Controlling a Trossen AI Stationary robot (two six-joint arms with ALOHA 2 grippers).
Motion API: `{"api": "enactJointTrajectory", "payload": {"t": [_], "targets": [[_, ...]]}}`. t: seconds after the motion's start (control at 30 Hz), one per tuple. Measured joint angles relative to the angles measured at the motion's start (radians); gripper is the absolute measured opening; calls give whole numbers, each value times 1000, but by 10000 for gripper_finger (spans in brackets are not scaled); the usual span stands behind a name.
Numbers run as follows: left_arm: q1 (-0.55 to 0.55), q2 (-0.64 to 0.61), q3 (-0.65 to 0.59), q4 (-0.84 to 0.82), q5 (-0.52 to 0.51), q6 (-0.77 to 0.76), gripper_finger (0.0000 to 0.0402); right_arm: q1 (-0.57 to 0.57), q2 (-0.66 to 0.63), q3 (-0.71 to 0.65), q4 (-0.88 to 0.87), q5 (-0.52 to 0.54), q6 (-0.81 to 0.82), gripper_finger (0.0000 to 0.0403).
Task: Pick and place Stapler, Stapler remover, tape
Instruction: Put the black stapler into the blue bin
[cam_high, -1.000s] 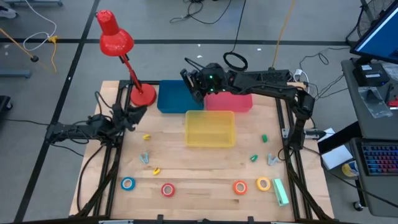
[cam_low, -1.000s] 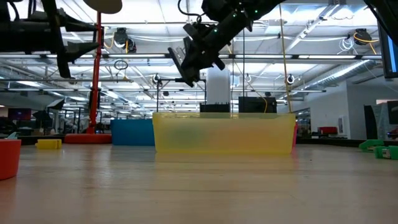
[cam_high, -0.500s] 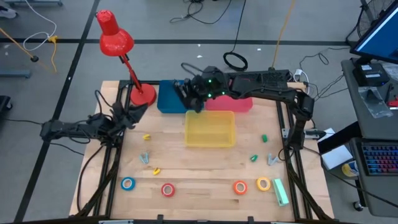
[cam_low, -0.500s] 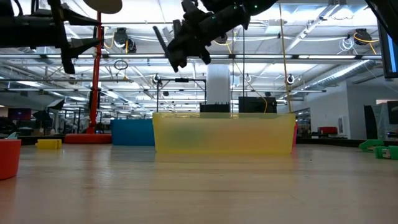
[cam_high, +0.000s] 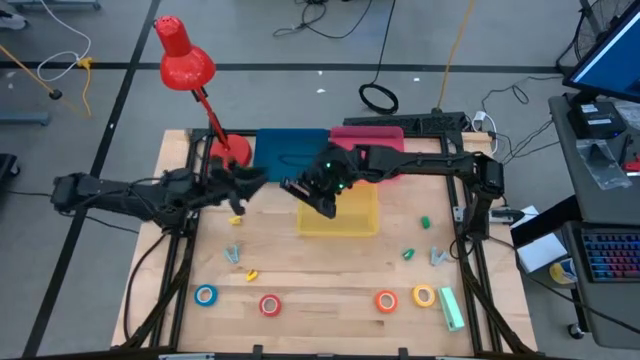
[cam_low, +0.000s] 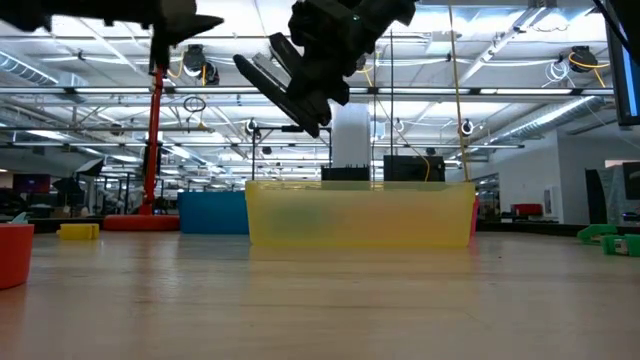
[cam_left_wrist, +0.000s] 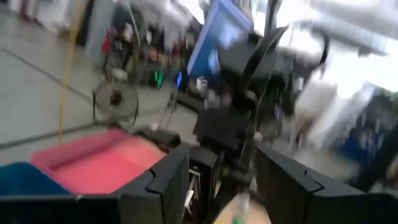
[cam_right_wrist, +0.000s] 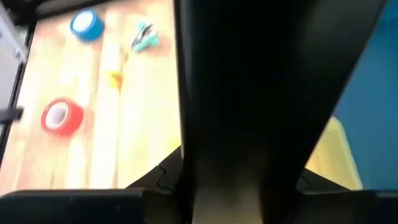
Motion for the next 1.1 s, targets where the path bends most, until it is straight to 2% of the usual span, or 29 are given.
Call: {"api": "enactJointTrajectory", "payload": {"t": [0.23,0.47,0.67,1.1], "targets": [[0,200,242,-320,107,65,177,62,0,0,-63,14,-17,122],[0,303,368,-482,211,125,177,100,0,0,-97,15,11,122],[0,320,389,-525,248,168,177,130,0,0,-130,67,14,122],[0,356,388,-523,272,169,178,160,0,0,-138,69,25,122]]}}
